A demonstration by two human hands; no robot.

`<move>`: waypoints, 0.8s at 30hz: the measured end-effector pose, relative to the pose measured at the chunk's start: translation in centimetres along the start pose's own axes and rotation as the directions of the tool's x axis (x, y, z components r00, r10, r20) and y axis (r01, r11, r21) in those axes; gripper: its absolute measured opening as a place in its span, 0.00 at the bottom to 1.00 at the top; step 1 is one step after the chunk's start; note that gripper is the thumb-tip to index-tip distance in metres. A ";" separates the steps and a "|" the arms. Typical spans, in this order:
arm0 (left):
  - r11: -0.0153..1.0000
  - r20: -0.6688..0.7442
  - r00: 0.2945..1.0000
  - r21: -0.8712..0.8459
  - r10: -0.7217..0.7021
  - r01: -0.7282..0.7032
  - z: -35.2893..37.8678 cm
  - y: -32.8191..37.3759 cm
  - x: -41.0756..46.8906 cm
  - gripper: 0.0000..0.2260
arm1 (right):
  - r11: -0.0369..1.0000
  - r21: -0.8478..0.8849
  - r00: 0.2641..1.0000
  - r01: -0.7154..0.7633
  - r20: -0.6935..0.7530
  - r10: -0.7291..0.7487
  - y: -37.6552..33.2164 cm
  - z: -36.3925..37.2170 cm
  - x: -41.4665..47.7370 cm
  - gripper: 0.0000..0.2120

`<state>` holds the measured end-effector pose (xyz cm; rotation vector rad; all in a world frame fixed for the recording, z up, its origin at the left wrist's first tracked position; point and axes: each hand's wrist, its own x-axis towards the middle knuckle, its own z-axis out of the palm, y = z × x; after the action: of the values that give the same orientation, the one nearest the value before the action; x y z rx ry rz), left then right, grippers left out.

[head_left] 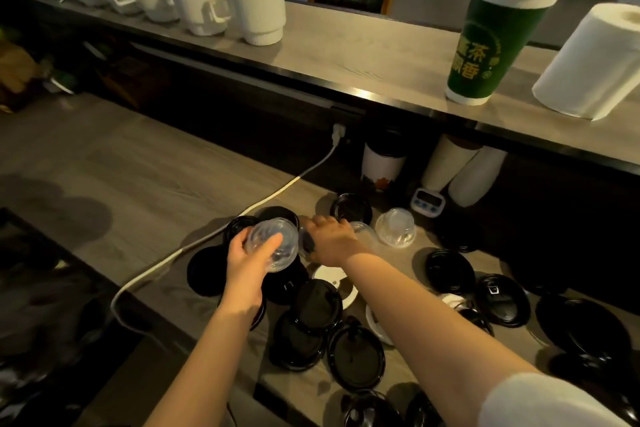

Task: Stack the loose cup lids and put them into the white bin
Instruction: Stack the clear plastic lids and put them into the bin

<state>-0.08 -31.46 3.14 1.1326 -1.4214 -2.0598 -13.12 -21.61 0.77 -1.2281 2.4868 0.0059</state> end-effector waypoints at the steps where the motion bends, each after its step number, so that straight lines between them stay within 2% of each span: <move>1: 1.000 -0.003 1.000 -0.004 -0.005 0.005 -0.1 -0.1 0.1 0.31 | 1.000 0.001 1.000 -0.013 -0.005 0.013 -0.1 0.4 0.2 0.32; 4: 1.000 -0.009 1.000 -0.001 -0.005 0.005 -0.2 -0.3 0.3 0.32 | 0.998 0.063 0.997 -0.027 -0.067 0.031 0.0 0.8 0.4 0.29; 8: 1.000 -0.015 1.000 -0.011 -0.010 0.010 0.2 -0.4 -0.2 0.34 | 0.926 0.379 0.969 -0.001 -0.230 0.095 0.6 -0.1 -0.3 0.32; 13: 0.999 -0.002 0.999 -0.041 -0.035 0.035 1.8 -0.3 -1.0 0.33 | 0.710 0.698 0.907 0.094 -0.353 0.227 2.2 -1.8 -3.2 0.31; 16: 0.998 0.030 0.998 -0.037 -0.058 0.060 3.5 -0.1 -1.8 0.29 | 0.495 0.857 0.848 0.141 -0.363 0.386 3.2 -2.9 -6.3 0.27; 18: 0.995 0.079 0.995 -0.068 -0.067 0.073 4.9 0.1 -2.8 0.25 | 0.368 0.907 0.828 0.204 -0.360 0.430 3.5 -3.6 -8.6 0.25; 20: 0.993 0.152 0.987 -0.089 -0.061 0.075 6.1 0.1 -3.9 0.22 | 0.379 0.890 0.823 0.252 -0.403 0.401 3.8 -4.0 -10.7 0.24; 22: 0.994 0.221 0.973 -0.072 -0.069 0.087 7.2 -0.1 -5.2 0.19 | 0.460 0.849 0.835 0.259 -0.437 0.336 4.0 -4.0 -12.8 0.24; 24: 0.990 0.294 0.950 -0.055 -0.107 0.128 8.3 -0.6 -6.4 0.22 | 0.541 0.803 0.850 0.248 -0.449 0.277 4.0 -3.8 -14.7 0.26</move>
<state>-2.79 -21.88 6.46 0.9336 -1.4230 -2.4238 -9.25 -8.44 8.44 -0.7843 2.3096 -1.5727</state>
